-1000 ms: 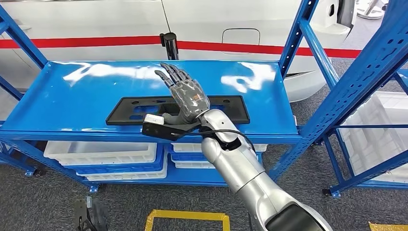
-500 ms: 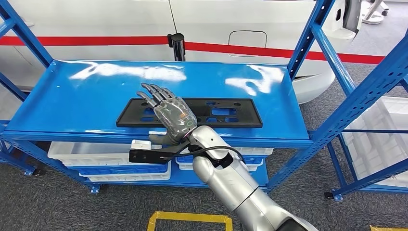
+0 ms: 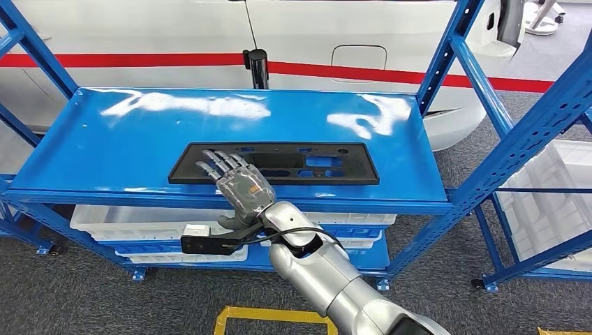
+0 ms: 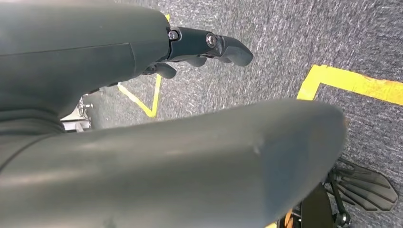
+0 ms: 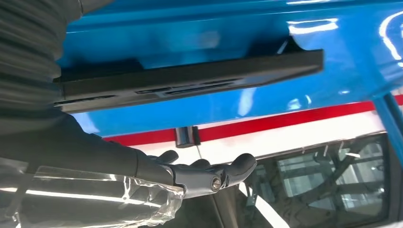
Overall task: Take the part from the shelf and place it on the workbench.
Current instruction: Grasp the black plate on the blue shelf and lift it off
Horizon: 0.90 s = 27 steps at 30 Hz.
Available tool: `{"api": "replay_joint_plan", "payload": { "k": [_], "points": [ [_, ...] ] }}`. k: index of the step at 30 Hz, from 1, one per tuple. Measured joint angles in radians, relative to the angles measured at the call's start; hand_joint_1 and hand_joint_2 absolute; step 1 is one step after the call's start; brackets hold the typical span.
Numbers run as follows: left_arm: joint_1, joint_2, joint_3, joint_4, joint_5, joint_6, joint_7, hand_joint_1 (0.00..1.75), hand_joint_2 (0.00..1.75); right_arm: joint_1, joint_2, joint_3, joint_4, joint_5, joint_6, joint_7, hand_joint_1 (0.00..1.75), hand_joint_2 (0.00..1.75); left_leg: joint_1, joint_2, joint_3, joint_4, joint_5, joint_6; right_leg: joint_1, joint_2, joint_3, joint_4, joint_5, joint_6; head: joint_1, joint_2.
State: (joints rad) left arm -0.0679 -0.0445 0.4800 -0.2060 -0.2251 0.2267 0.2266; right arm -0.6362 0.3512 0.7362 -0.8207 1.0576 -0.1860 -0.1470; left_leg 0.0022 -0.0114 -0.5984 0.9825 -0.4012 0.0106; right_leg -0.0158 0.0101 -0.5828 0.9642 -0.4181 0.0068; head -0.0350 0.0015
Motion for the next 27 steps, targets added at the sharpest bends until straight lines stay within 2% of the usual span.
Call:
{"api": "replay_joint_plan", "payload": {
  "k": [3, 8, 13, 27],
  "points": [
    [0.001, -0.003, 0.005, 0.000, 0.007, -0.003, -0.007, 0.00, 0.00, -0.013, 0.003, 0.000, 0.040, 0.033, -0.038, 0.026, 0.00, 1.75, 0.002, 0.000, 0.000, 0.000, 0.000, 0.000, 0.000, 0.000, 0.000, 0.000, 0.000, 0.000, 0.000, 0.000],
    [0.001, -0.008, 0.027, 0.000, 0.026, -0.025, -0.072, 0.00, 0.00, -0.054, 0.004, -0.001, 0.088, 0.081, -0.100, 0.069, 0.00, 1.75, 0.005, 0.000, 0.000, 0.000, 0.000, 0.000, 0.000, 0.000, -0.001, 0.000, 0.000, 0.000, 0.000, 0.000],
    [0.000, -0.009, 0.039, 0.000, 0.029, -0.030, -0.088, 0.00, 0.00, -0.088, 0.004, -0.008, 0.100, 0.110, -0.098, 0.096, 0.00, 1.75, 0.007, 0.001, 0.000, 0.000, 0.000, 0.000, 0.001, 0.000, 0.000, 0.000, 0.000, 0.000, 0.000, 0.000],
    [-0.001, -0.014, 0.090, 0.000, 0.039, -0.019, -0.113, 0.00, 0.00, -0.100, 0.004, -0.124, 0.151, 0.189, -0.096, 0.118, 0.00, 1.75, 0.007, 0.001, 0.000, 0.000, 0.000, -0.001, 0.001, 0.000, 0.000, 0.000, 0.000, -0.001, 0.000, 0.000]
  ]
}}
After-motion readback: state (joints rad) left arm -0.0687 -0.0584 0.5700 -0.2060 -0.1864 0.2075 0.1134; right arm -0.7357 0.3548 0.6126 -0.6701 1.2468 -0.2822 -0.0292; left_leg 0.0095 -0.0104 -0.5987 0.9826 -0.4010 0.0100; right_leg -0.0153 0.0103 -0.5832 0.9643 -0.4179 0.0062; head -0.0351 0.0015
